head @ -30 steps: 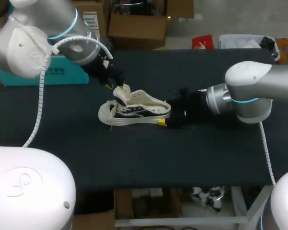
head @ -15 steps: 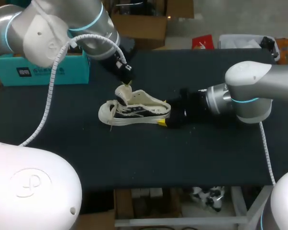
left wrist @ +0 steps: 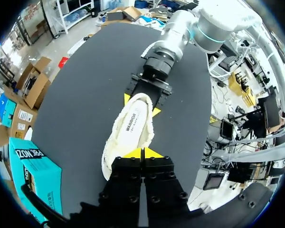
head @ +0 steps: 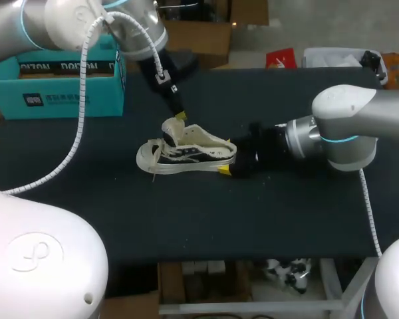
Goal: Open the shoe tongue, take the insole out of the shoe, put the insole back into the shoe, and pack the shoe into the shoebox
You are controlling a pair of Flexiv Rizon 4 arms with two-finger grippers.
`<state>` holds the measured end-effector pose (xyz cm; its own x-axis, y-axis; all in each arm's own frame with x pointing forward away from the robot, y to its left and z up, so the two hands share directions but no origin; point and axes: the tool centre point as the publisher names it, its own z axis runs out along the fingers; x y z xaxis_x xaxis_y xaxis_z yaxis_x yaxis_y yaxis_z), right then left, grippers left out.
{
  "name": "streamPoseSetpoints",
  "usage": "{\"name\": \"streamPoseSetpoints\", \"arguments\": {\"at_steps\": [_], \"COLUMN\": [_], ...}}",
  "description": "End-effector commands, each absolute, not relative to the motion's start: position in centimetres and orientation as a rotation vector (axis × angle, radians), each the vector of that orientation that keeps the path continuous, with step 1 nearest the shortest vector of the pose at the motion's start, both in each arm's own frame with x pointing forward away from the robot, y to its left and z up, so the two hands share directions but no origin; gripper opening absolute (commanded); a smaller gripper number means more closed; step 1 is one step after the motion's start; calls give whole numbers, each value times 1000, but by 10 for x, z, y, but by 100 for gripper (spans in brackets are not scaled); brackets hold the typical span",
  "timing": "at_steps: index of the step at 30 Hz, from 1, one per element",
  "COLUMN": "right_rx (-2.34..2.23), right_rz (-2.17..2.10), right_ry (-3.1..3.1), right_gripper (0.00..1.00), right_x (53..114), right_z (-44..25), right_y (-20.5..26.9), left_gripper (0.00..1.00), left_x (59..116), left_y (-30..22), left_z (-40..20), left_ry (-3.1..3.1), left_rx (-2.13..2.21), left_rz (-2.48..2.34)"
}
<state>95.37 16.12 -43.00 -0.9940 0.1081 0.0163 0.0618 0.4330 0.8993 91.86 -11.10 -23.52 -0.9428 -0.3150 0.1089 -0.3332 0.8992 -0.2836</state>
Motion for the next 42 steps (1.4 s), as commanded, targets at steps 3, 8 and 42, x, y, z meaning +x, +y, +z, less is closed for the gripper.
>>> {"name": "streamPoseSetpoints", "arguments": {"at_steps": [3,8,42], "right_rx": [152,152,152], "right_rz": [1651,1651,1651], "right_ry": [2620,2620,2620], "right_gripper": [0,0,0], "right_x": [955,955,955], "right_z": [-433,-433,-433], "right_y": [158,158,158], "left_gripper": [0,0,0], "left_x": [930,932,921], "left_y": [-132,-132,-130], "left_z": [-270,-291,-378], "left_ry": [-2905,-2916,-2980], "left_rx": [-56,-162,-153], "left_rz": [290,304,229]}}
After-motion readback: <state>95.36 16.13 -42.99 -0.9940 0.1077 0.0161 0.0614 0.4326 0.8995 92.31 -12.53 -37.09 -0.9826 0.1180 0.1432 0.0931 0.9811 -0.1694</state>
